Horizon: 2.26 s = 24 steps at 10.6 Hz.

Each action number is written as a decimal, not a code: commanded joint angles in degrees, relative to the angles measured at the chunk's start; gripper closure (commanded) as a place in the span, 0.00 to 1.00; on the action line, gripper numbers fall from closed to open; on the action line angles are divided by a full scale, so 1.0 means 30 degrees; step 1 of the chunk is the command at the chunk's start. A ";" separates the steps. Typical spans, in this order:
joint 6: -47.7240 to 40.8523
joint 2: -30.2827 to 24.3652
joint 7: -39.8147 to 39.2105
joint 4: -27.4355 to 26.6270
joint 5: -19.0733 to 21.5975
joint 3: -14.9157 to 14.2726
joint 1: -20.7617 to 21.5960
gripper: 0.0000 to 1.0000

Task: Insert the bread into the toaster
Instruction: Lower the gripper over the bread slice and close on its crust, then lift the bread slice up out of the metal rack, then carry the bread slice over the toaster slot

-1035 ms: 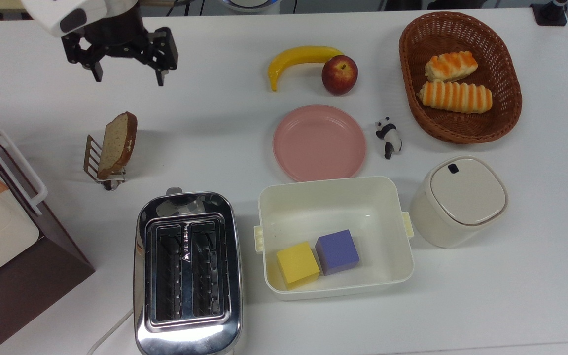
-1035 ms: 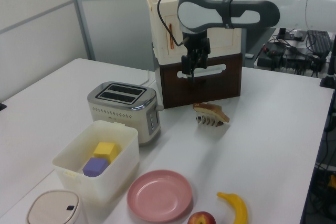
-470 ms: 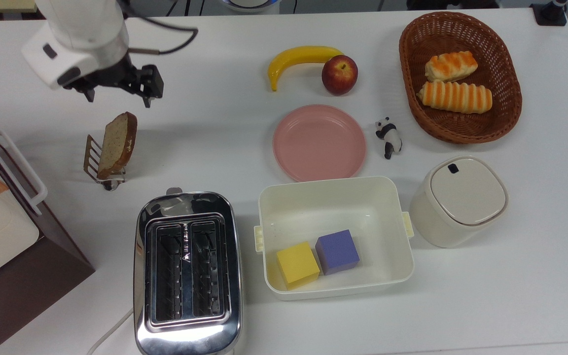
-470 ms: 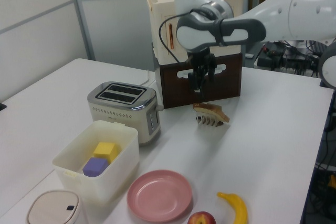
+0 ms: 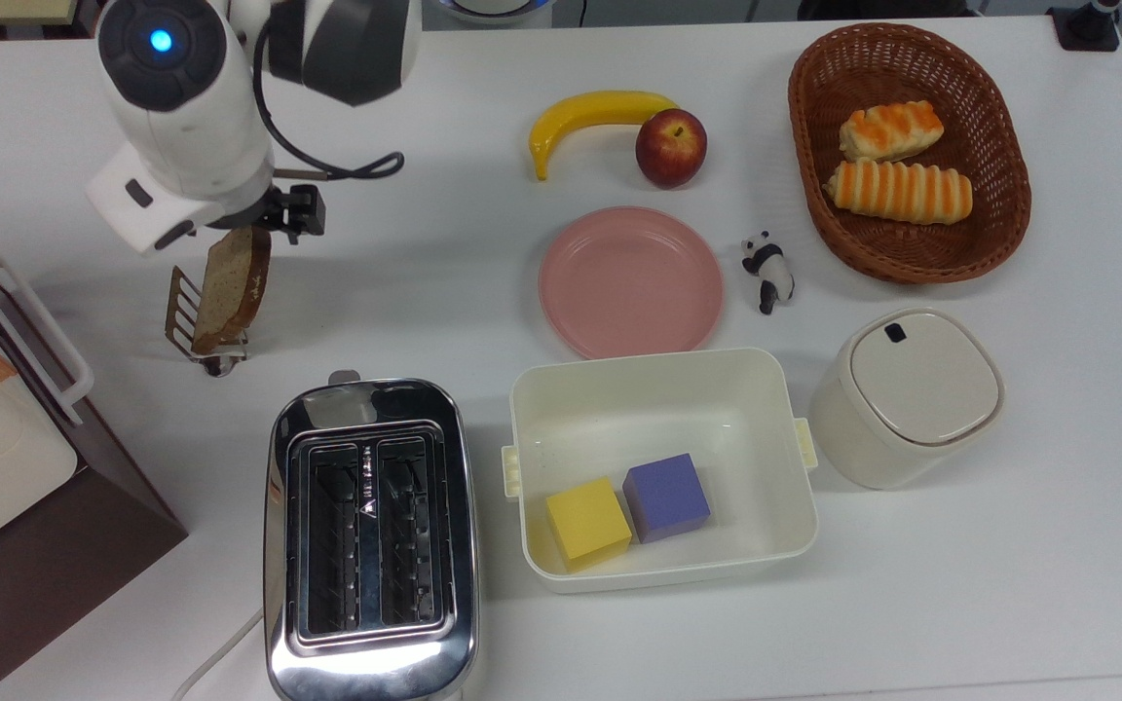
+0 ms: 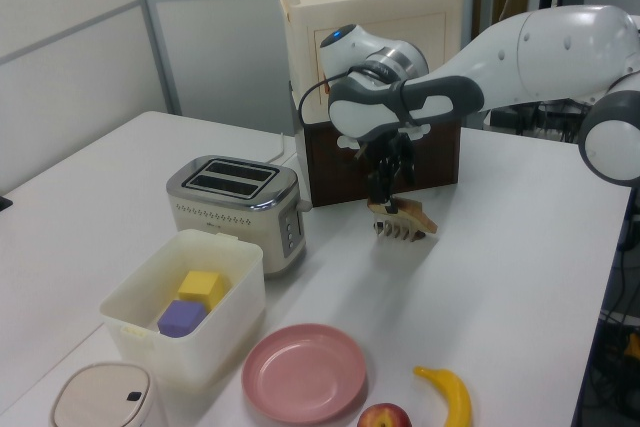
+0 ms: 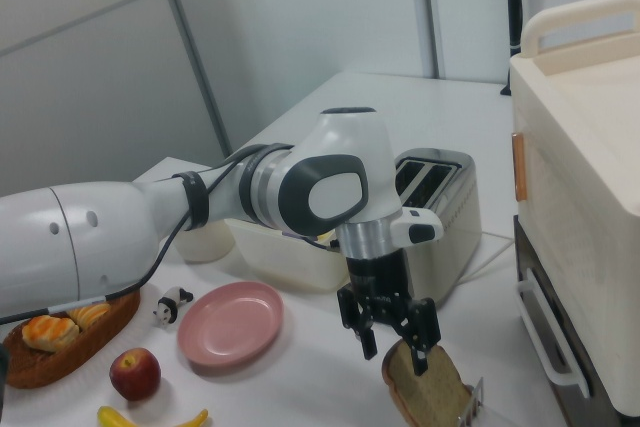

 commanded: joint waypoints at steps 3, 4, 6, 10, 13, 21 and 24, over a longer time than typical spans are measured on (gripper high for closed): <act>0.0364 -0.0231 -0.0356 -0.0181 -0.0559 0.0047 0.0039 0.86; 0.0335 -0.0261 -0.0356 -0.0180 -0.0589 0.0047 0.0068 0.92; 0.0305 -0.0319 -0.0298 -0.0180 -0.0589 0.0047 0.0097 1.00; 0.0246 -0.0845 -0.0297 -0.0063 -0.0705 0.0018 0.0068 1.00; 0.0130 -0.1285 -0.0763 0.0958 -0.1233 -0.0041 -0.0020 1.00; 0.4656 -0.2048 0.1367 0.2223 0.1779 0.0339 0.0272 0.98; 0.7942 -0.1931 0.1578 0.2076 0.3943 0.0486 0.0478 0.98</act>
